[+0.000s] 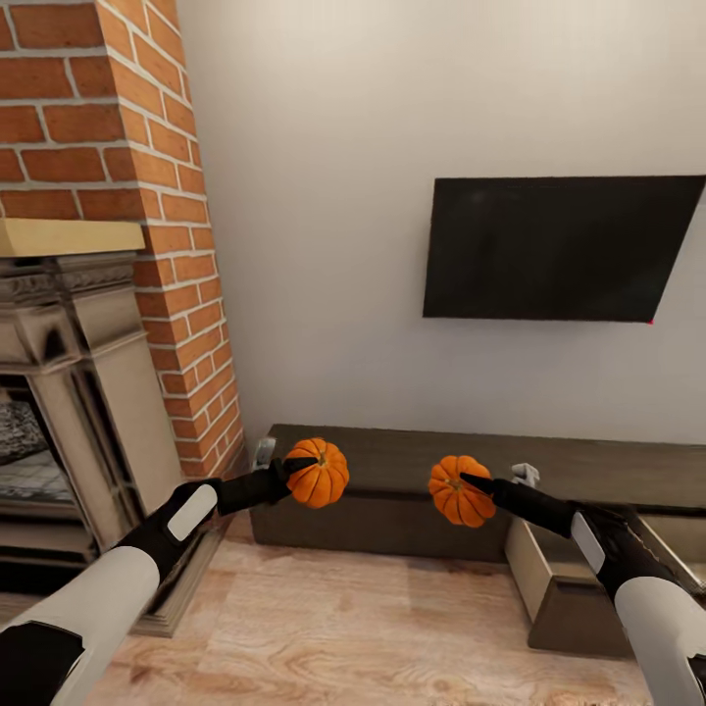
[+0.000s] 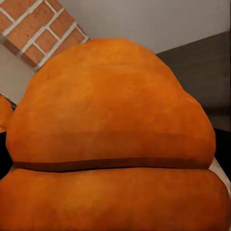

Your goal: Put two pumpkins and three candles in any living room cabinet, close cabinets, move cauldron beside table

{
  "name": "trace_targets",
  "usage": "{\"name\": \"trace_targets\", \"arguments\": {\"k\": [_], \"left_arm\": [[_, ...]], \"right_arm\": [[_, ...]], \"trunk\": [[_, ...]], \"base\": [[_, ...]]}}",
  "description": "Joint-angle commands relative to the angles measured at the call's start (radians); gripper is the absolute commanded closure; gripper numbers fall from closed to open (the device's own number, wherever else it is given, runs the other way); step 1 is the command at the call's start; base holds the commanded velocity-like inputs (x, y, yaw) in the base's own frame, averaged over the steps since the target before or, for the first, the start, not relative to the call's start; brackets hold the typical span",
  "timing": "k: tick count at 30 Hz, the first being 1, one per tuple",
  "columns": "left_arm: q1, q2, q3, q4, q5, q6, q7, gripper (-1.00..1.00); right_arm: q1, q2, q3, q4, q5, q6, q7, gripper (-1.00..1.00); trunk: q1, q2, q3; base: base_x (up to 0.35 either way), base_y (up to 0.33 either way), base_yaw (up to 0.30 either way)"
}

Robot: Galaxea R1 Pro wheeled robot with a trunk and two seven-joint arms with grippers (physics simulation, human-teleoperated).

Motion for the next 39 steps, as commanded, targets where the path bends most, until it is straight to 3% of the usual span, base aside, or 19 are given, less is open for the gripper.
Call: {"name": "trace_targets", "arguments": {"k": [1,26,39], "left_arm": [[0.000,0.000,0.002,-0.001,0.007,0.003,-0.001,1.00],[0.000,0.003,0.006,0.001,0.008,0.003,-0.001,1.00],[0.000,0.003,0.008,0.001,0.007,0.004,-0.001,1.00]], "right_arm": [[0.000,-0.001,-0.001,0.000,-0.003,0.001,0.000,1.00],[0.000,-0.019,-0.006,0.023,-0.003,0.000,-0.006,1.00],[0.000,-0.009,0.005,0.013,0.010,0.000,-0.004,1.00]], "trunk": [[0.000,0.000,0.001],[0.000,0.000,0.020],[0.000,0.000,0.015]], "base": [[0.000,0.000,-0.261],[0.000,0.000,-0.260],[0.000,0.000,-0.073]]}}
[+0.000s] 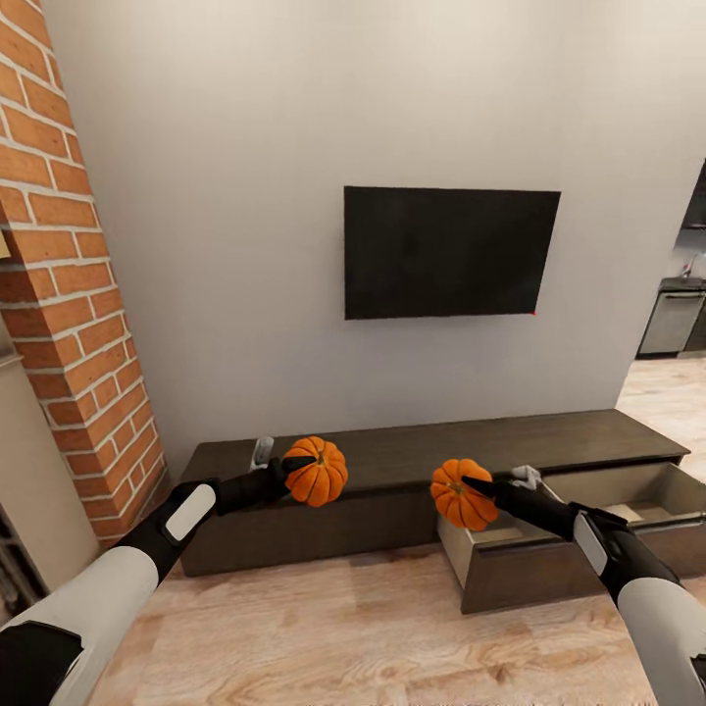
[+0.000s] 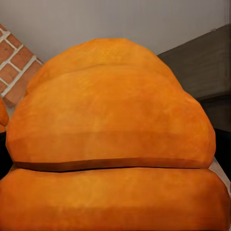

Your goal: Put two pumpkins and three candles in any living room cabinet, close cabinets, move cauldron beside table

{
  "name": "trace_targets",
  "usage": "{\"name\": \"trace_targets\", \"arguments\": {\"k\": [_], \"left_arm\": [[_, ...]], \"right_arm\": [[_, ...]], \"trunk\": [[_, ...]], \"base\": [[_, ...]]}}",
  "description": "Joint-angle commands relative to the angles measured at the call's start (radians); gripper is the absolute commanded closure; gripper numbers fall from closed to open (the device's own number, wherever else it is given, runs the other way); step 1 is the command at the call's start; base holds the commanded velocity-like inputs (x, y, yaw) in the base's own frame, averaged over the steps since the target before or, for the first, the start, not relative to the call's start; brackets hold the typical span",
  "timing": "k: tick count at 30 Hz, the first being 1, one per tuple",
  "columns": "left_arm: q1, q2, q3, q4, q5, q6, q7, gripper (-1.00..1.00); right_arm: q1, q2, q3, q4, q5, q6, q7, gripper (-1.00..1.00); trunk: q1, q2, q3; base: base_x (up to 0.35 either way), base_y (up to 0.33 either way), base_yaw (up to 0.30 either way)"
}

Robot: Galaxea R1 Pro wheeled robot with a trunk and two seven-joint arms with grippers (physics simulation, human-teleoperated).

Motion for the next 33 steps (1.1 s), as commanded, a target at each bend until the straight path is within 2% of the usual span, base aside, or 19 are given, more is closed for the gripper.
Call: {"name": "trace_targets", "arguments": {"k": [1,33], "left_arm": [[0.000,0.000,0.000,0.000,0.002,0.001,0.000,1.00],[0.000,0.009,0.000,0.000,0.003,0.003,-0.002,1.00]], "right_arm": [[0.000,0.000,0.000,0.001,-0.002,0.000,0.000,1.00],[0.000,0.000,0.000,0.009,-0.004,-0.003,-0.006,1.00]], "trunk": [[0.000,0.000,-0.001],[0.000,0.000,-0.043]], "base": [[0.000,0.000,-0.153],[0.000,0.000,-0.166]]}}
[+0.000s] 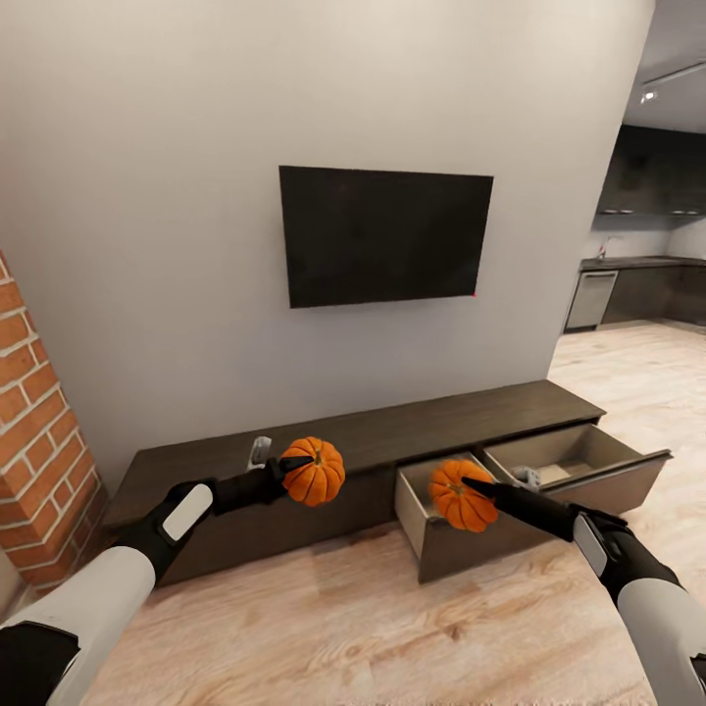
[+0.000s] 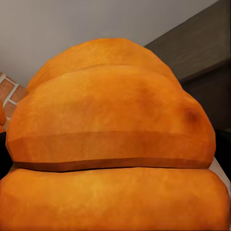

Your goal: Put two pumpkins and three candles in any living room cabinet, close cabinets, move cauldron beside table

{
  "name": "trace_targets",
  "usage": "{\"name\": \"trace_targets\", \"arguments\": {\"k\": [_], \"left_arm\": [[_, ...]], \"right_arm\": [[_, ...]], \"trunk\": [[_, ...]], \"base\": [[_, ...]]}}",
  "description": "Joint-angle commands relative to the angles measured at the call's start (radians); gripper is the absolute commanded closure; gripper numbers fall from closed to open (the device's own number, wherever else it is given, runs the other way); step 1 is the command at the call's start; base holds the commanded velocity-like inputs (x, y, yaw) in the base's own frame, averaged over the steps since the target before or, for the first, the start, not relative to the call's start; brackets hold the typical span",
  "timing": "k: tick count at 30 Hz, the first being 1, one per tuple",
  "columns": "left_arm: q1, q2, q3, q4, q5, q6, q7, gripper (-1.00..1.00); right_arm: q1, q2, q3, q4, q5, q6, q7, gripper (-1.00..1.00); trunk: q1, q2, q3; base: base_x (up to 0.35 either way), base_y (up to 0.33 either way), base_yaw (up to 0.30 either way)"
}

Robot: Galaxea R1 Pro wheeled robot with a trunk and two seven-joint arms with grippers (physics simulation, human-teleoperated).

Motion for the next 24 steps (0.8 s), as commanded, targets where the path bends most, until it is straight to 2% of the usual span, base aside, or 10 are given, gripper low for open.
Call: {"name": "trace_targets", "arguments": {"k": [1,13,24], "left_arm": [[0.000,0.000,0.000,0.000,0.002,0.001,0.000,1.00],[0.000,0.001,0.000,0.000,0.002,0.001,0.000,1.00],[0.000,0.001,0.000,0.000,0.002,0.001,0.000,1.00]], "right_arm": [[0.000,0.000,0.000,0.000,-0.001,0.000,-0.001,1.00],[0.000,-0.001,0.000,0.004,-0.003,-0.002,0.000,1.00],[0.000,-0.003,0.000,0.012,-0.004,-0.002,0.002,1.00]], "trunk": [[0.000,0.000,-0.001],[0.000,0.000,-0.016],[0.000,0.000,-0.024]], "base": [[0.000,0.000,-0.181],[0.000,0.000,-0.192],[0.000,0.000,-0.250]]}}
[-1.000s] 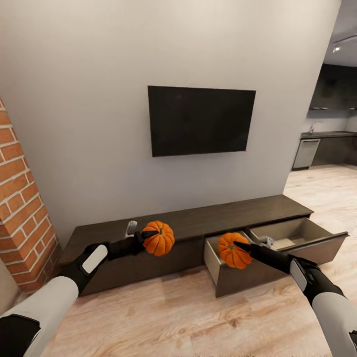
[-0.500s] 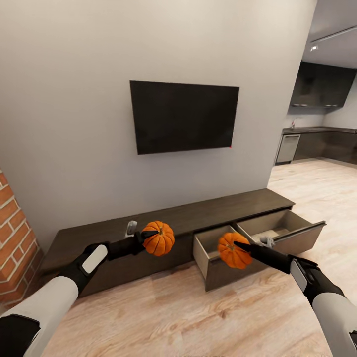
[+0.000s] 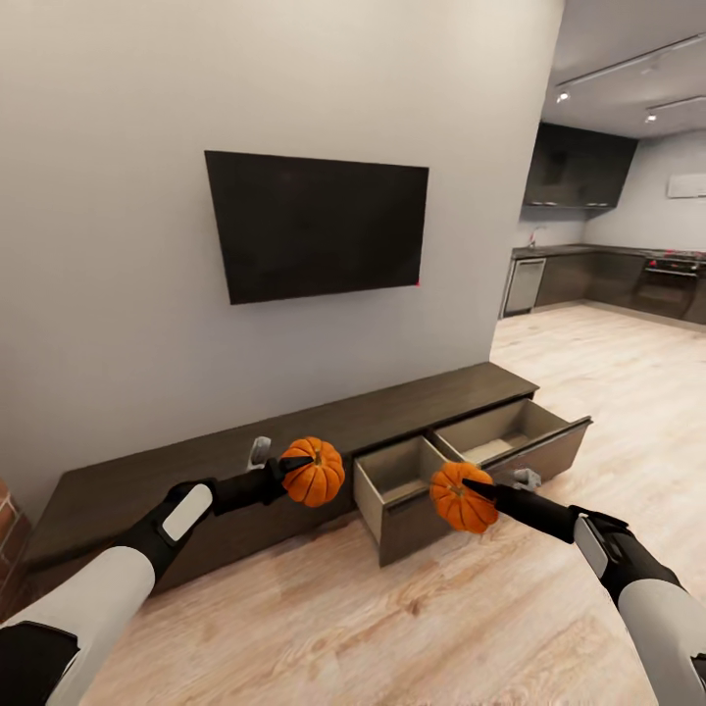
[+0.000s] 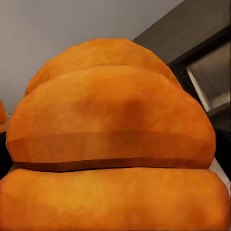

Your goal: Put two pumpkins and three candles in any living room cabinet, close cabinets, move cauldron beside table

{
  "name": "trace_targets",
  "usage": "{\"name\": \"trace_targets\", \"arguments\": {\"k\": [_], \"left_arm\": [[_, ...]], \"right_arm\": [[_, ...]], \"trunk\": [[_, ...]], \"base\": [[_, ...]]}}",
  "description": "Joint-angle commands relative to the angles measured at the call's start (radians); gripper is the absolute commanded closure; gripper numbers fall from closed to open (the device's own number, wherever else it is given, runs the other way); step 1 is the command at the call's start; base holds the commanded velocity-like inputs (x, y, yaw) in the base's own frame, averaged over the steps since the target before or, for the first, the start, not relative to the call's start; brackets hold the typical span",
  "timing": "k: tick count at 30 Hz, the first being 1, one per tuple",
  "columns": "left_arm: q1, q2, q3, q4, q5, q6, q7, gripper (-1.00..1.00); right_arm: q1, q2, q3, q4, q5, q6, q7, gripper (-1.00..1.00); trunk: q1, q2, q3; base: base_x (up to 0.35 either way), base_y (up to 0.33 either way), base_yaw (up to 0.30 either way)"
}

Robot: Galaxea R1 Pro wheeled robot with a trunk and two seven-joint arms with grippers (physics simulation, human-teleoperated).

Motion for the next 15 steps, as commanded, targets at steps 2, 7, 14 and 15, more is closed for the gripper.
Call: {"name": "trace_targets", "arguments": {"k": [2,7,14,15], "left_arm": [[0.000,0.000,0.001,0.000,0.005,0.002,-0.001,1.00],[0.000,0.000,0.001,0.000,0.005,0.002,-0.001,1.00],[0.000,0.000,0.001,0.000,0.005,0.002,-0.001,1.00],[0.000,0.000,0.001,0.000,0.005,0.002,-0.001,1.00]], "right_arm": [[0.000,0.000,-0.001,0.000,-0.002,0.001,0.000,1.00],[0.000,0.000,-0.001,0.000,-0.003,0.001,0.000,1.00],[0.000,0.000,-0.001,0.000,-0.004,0.001,0.001,1.00],[0.000,0.000,-0.001,0.000,-0.004,0.001,0.001,1.00]], "trunk": [[0.000,0.000,0.000],[0.000,0.000,0.000],[0.000,0.000,0.000],[0.000,0.000,0.000]], "base": [[0.000,0.000,-0.276],[0.000,0.000,-0.281],[0.000,0.000,-0.284],[0.000,0.000,-0.285]]}}
